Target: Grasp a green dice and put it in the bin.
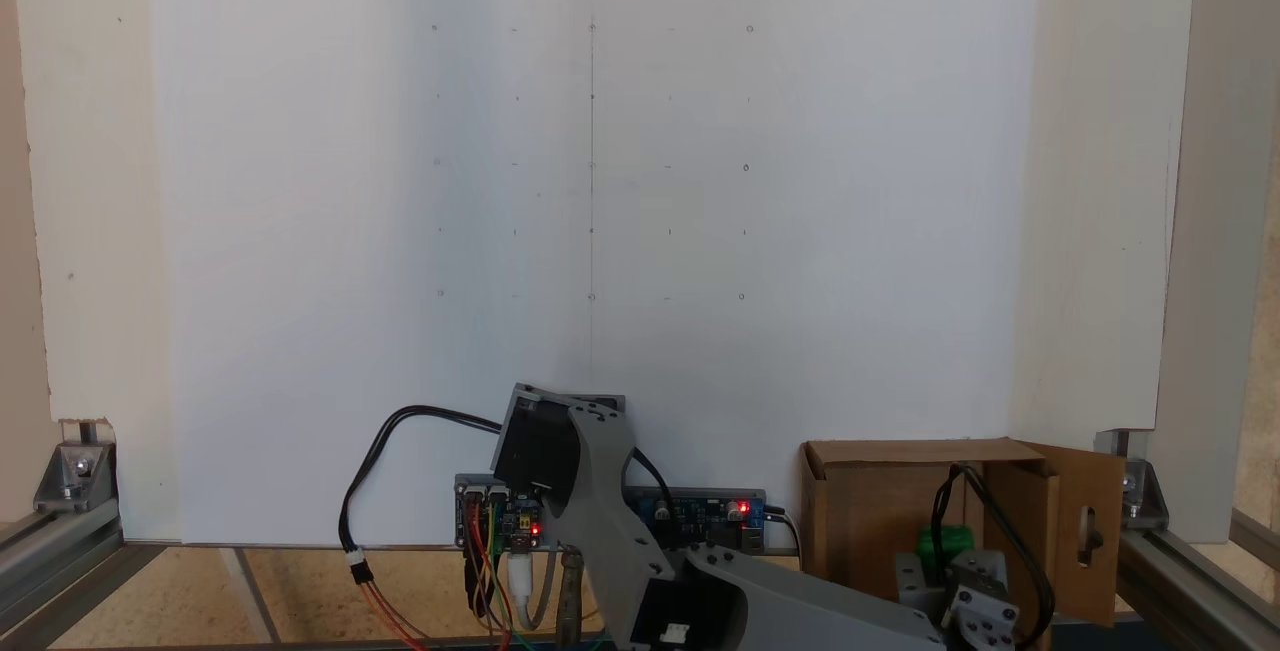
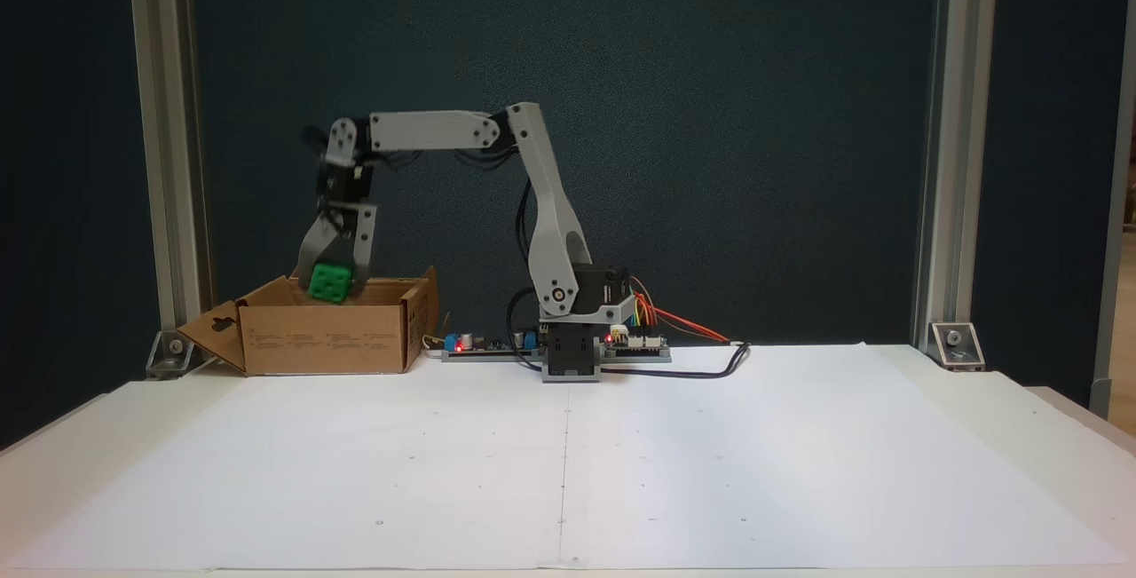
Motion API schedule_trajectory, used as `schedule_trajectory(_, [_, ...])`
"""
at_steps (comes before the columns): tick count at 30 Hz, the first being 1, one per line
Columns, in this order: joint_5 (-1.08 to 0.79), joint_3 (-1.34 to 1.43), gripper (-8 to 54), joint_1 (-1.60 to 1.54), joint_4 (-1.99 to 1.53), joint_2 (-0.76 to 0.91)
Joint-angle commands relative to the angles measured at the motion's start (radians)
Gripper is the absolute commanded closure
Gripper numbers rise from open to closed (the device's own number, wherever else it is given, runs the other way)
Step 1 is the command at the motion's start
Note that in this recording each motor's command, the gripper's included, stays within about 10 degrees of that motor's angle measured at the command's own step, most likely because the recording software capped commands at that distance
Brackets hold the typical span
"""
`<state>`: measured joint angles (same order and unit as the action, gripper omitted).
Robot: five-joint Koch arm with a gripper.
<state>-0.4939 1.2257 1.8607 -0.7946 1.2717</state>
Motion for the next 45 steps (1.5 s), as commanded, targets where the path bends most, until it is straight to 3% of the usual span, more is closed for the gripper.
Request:
schedule_trajectory(1, [-0.081,-0.063,34.1,0.003,0.026,0.012])
schedule_trajectory(4, [-0.081,-0.063,34.1,0.008,0.048,0.012])
schedule_trajectory(6, [-0.078,-0.061,13.7,0.029,0.057,0.012])
schedule_trajectory(9, [-0.077,-0.06,6.2,0.029,0.038,0.012])
schedule_trajectory(14, [0.043,-0.06,5.3,-0.066,-0.026,0.167])
schedule_trajectory(15, [0.162,-0.06,5.3,-0.141,-0.032,0.239])
schedule_trajectory(19, [0.322,-0.06,5.2,-0.434,-0.032,0.445])
schedule_trajectory(25, [0.566,-0.041,1.9,-0.869,-0.032,0.601])
schedule_trajectory(35, [0.571,0.176,1.8,-1.6,0.025,0.77])
schedule_trajectory(40, [0.568,0.371,1.5,-1.95,0.245,0.808])
schedule_trajectory(45, [0.545,0.744,0.2,-1.942,0.481,0.933])
